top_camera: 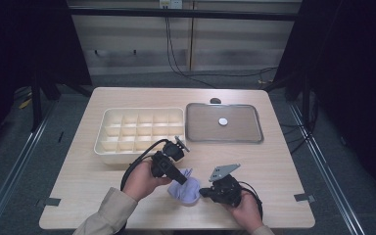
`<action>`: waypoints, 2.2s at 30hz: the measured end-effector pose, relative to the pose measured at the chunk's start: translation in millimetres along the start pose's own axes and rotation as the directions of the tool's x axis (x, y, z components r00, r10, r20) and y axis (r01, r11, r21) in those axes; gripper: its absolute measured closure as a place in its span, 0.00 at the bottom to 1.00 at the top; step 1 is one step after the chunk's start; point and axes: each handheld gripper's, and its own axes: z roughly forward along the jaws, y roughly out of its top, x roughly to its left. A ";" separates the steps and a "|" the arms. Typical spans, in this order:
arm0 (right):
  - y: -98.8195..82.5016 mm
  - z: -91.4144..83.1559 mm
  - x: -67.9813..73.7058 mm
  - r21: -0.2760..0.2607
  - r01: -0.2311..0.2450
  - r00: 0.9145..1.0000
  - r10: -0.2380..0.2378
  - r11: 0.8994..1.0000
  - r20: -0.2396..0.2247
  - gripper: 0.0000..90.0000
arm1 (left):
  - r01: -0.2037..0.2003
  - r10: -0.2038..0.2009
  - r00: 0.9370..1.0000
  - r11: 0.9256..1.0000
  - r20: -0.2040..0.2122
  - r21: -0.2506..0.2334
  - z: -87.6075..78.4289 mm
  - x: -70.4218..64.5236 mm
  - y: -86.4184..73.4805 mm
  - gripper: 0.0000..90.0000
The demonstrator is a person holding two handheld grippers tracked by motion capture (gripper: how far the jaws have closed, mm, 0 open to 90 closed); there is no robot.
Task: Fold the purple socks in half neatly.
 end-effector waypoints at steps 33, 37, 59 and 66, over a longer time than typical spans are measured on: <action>1.7 2.1 2.6 0.004 0.010 1.000 -0.010 1.000 -0.006 0.99 | -0.004 0.004 1.000 1.000 0.019 0.031 27.1 -2.2 -1.1 0.91; 1.7 2.1 2.6 0.003 0.008 1.000 -0.008 1.000 -0.008 0.99 | -0.009 0.008 1.000 1.000 0.024 0.028 28.3 -2.2 -1.0 0.91; 1.3 2.8 2.3 -0.004 0.008 1.000 -0.008 1.000 -0.012 0.99 | -0.005 0.006 0.999 1.000 0.038 -0.012 24.2 -2.3 -4.8 0.74; 1.4 2.7 2.7 -0.004 -0.006 1.000 0.006 1.000 -0.020 0.99 | -0.005 0.005 1.000 1.000 0.030 -0.018 15.5 -1.4 -4.1 0.68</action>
